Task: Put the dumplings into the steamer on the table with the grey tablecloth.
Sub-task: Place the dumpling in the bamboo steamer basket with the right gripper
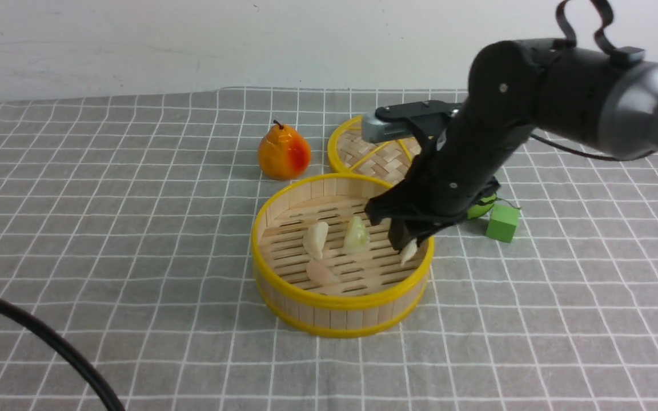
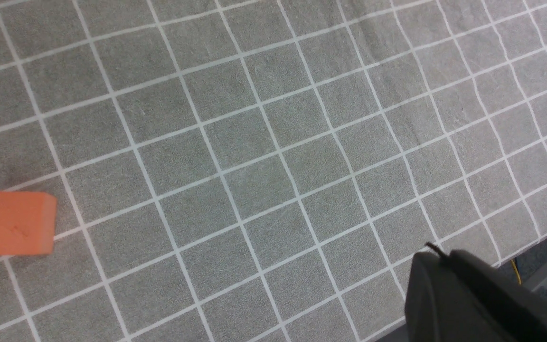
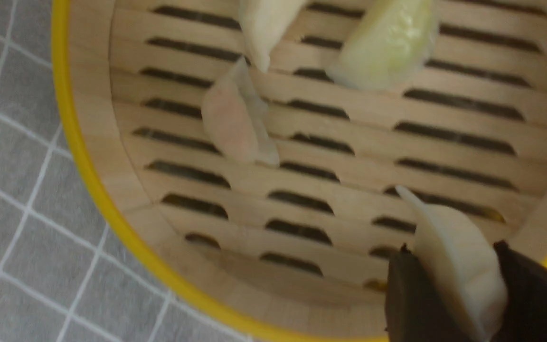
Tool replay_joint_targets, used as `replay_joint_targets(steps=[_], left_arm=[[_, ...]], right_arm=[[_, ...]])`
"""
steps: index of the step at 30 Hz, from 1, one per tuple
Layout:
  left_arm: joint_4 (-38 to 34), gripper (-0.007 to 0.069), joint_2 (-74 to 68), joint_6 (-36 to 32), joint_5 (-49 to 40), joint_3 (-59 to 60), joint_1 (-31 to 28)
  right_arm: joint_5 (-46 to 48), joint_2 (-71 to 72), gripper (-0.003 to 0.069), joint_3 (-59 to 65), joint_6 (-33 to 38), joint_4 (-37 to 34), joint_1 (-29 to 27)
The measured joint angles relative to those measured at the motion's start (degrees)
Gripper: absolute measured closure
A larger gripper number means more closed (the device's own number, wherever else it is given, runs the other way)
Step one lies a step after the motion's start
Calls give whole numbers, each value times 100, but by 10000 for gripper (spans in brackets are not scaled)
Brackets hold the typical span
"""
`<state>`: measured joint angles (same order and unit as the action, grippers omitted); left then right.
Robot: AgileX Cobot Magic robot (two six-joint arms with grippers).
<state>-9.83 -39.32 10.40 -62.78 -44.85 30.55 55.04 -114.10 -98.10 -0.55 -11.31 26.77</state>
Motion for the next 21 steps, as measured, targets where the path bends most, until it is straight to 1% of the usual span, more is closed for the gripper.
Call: replay_joint_targets(steps=[5,10,12,13,14,17,19,21], left_arm=[[0,607,0,0,5,0,0],[9,603,0,0,4,0,0],[37,602,0,0,45,0,0],[37,602,0,0,55,0,0],[67,599,6,0,131,0,0],[99,596,133,0,291,38,0],[118,595,368,0,484,174,0],[141,592,702,0,704,377,0]], right_arm=[[21,-867,457,-725,-15,50,172],[325,-1340,454,-1010,-15,83,200],[412,-1373,408,-1051,-15,102,200],[412,-1373,402,-1051,-15,109,200],[506,-1373,345,-1058,-15,109,200],[676,-1286,246,-1062,-9,109,200],[804,-1109,202,-1062,55,75,200],[871,-877,187,-1062,170,-34,200]])
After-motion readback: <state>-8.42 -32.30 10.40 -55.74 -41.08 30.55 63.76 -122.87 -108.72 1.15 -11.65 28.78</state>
